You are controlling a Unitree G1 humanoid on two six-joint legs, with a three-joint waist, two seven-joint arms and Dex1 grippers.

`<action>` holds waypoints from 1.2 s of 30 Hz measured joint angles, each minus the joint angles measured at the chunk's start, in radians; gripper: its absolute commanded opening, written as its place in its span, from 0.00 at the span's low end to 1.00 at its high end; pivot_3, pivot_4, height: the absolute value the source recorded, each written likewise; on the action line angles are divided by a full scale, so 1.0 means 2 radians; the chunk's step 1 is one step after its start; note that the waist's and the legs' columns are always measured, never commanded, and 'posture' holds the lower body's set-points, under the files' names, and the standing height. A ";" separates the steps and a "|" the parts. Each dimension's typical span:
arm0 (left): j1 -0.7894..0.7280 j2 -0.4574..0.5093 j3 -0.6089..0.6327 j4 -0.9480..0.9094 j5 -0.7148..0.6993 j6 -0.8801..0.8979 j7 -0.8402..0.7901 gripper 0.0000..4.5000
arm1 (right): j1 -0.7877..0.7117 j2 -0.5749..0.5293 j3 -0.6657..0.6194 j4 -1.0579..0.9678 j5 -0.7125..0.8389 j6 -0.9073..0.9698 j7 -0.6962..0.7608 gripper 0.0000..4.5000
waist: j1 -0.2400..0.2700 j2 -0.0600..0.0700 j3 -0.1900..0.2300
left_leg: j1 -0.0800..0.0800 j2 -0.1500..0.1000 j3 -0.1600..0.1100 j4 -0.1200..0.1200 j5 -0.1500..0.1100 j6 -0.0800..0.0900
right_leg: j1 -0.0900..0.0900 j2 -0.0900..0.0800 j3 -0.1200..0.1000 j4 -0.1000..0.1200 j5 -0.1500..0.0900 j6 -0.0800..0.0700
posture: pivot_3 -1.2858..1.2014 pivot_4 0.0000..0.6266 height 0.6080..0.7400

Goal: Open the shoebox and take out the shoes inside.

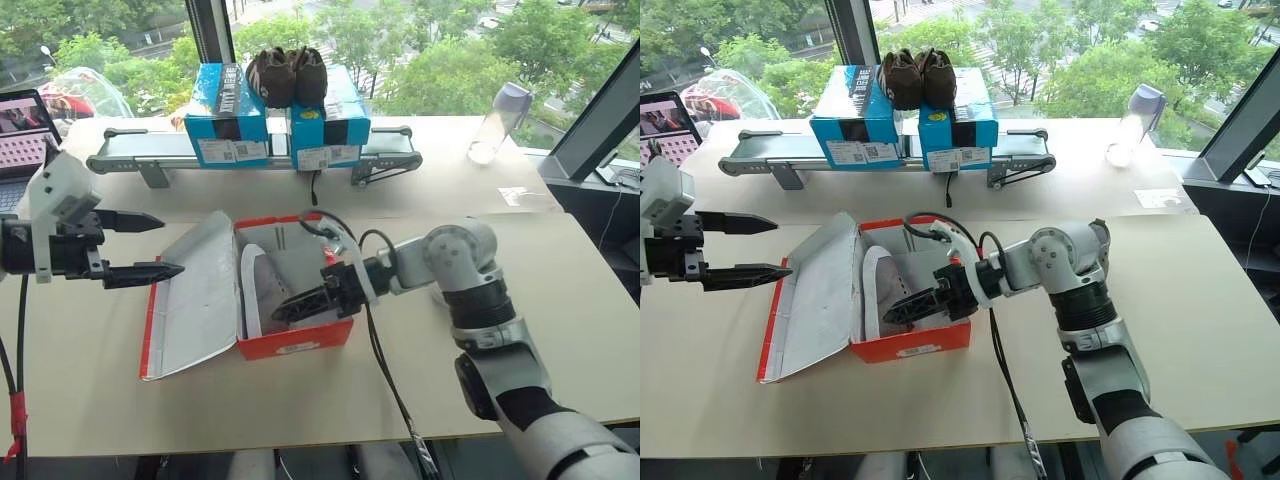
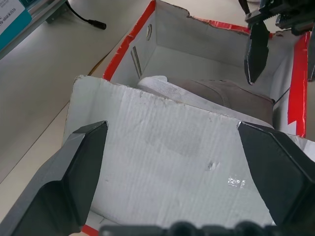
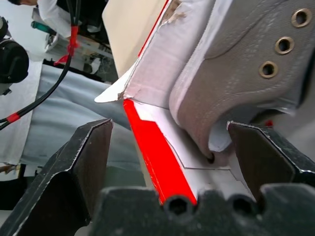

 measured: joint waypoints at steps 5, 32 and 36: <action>0.006 0.001 0.001 -0.001 0.000 0.002 0.000 1.00 | -0.001 0.009 0.016 0.009 -0.005 0.000 0.001 0.98 | 0.000 0.000 0.000 | 0.000 0.000 0.000 0.000 0.000 0.000 | 0.000 0.000 0.000 0.000 0.000 0.000 | 0.52 0.24 1.00; 0.037 0.000 0.036 -0.034 -0.002 0.016 0.019 1.00 | -0.037 0.066 0.012 0.082 -0.048 -0.028 0.000 0.00 | 0.000 0.000 0.000 | 0.000 0.000 0.000 0.000 0.000 0.000 | 0.000 0.000 0.000 0.000 0.000 0.000 | 0.52 0.24 1.00; 0.025 -0.001 0.026 -0.030 -0.002 0.015 0.019 1.00 | -0.043 0.057 0.009 0.056 -0.051 -0.031 -0.001 0.00 | 0.000 0.000 0.000 | 0.000 0.000 0.000 0.000 0.000 0.000 | 0.000 0.000 0.000 0.000 0.000 0.000 | 0.52 0.24 1.00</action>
